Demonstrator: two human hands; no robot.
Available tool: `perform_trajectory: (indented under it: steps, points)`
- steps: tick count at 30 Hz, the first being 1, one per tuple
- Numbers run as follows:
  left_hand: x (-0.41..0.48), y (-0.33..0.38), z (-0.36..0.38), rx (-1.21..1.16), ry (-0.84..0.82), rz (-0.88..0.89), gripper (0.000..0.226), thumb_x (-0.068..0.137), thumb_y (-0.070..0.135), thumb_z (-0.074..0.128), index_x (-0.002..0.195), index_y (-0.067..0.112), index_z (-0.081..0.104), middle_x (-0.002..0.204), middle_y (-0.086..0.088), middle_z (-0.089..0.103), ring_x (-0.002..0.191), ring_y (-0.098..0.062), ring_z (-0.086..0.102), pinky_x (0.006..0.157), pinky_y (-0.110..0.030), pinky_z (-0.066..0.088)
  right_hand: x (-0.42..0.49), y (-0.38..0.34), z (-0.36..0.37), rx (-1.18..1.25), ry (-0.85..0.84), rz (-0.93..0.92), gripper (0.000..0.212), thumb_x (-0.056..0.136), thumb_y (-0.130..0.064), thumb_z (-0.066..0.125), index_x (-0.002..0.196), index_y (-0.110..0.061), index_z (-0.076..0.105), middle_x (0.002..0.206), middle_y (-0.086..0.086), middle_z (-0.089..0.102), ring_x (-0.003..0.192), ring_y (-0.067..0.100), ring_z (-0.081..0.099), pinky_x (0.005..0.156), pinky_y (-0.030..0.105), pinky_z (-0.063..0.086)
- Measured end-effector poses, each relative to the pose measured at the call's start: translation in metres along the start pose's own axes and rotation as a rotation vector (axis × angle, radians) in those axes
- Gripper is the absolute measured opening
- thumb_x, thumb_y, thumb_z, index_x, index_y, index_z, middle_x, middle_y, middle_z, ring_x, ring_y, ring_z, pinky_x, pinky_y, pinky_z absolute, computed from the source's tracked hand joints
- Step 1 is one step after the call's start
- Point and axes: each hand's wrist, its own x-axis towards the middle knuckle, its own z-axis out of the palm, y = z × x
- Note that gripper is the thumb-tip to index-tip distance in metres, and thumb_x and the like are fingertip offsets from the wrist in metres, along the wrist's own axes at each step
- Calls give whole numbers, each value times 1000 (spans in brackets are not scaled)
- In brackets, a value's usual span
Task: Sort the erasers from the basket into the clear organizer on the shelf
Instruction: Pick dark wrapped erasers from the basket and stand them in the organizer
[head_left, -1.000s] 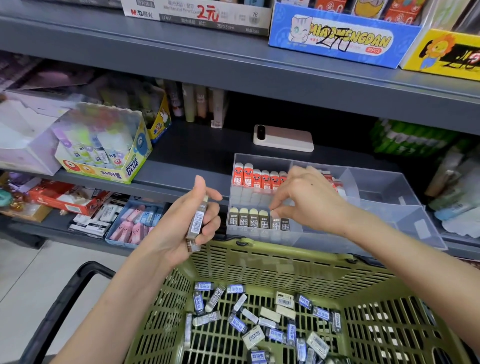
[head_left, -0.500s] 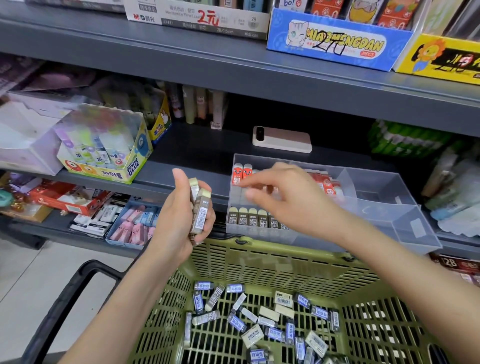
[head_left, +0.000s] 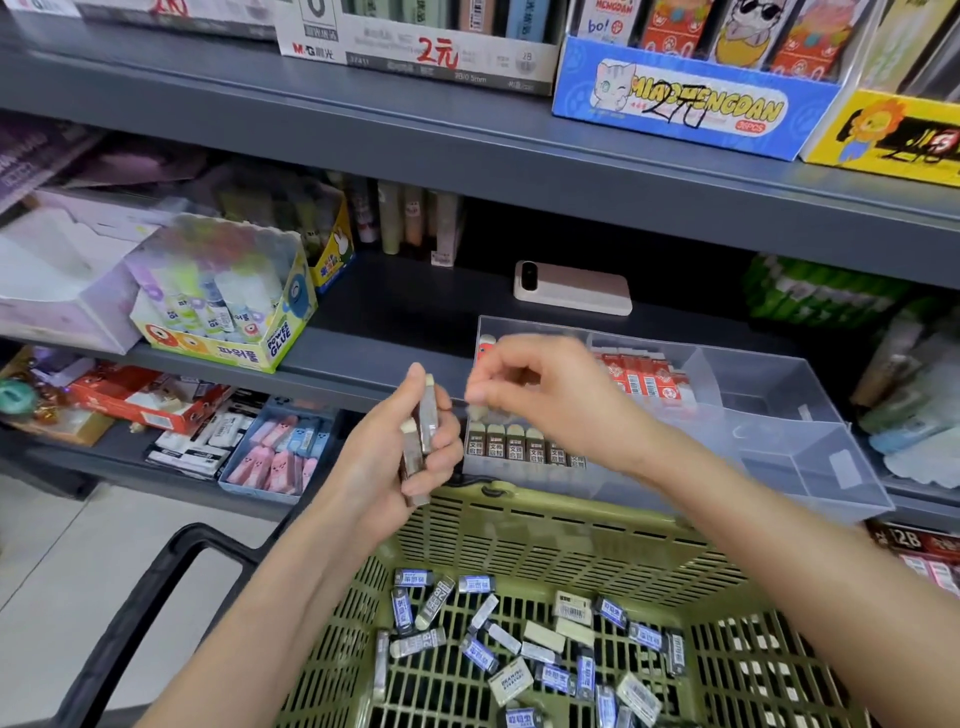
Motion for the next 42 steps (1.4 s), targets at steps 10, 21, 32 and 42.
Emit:
perform_trajectory:
  steps: [10, 21, 32, 42]
  points:
    - [1, 3, 1, 43, 92, 108, 35, 94, 40, 42, 85, 7, 49, 55, -2, 47, 41, -10, 43, 26, -14, 24, 0, 17, -9, -193, 16, 203, 10, 88, -18, 62, 85, -18, 73, 62, -14, 62, 55, -2, 55, 63, 19, 46]
    - [-1, 3, 1, 59, 119, 120, 36, 98, 38, 39, 85, 7, 50, 54, -3, 46, 40, -11, 41, 27, -13, 23, -1, 18, 18, -648, -146, 376, 28, 83, -39, 64, 90, -12, 68, 82, 4, 65, 87, 24, 59, 76, 34, 49]
    - [-2, 4, 0, 71, 104, 114, 36, 98, 39, 39, 87, 7, 51, 55, -2, 48, 41, -11, 43, 27, -16, 25, -5, 21, 13, -363, -129, 357, 24, 80, -11, 70, 103, -16, 70, 83, -4, 71, 82, 9, 62, 82, 27, 49]
    - [-2, 4, 0, 65, 106, 114, 36, 98, 38, 39, 86, 7, 51, 55, -2, 48, 42, -11, 43, 27, -15, 26, -4, 31, 9, -592, -281, 299, 17, 76, -25, 76, 83, -25, 60, 72, -14, 44, 80, 12, 45, 68, 23, 34]
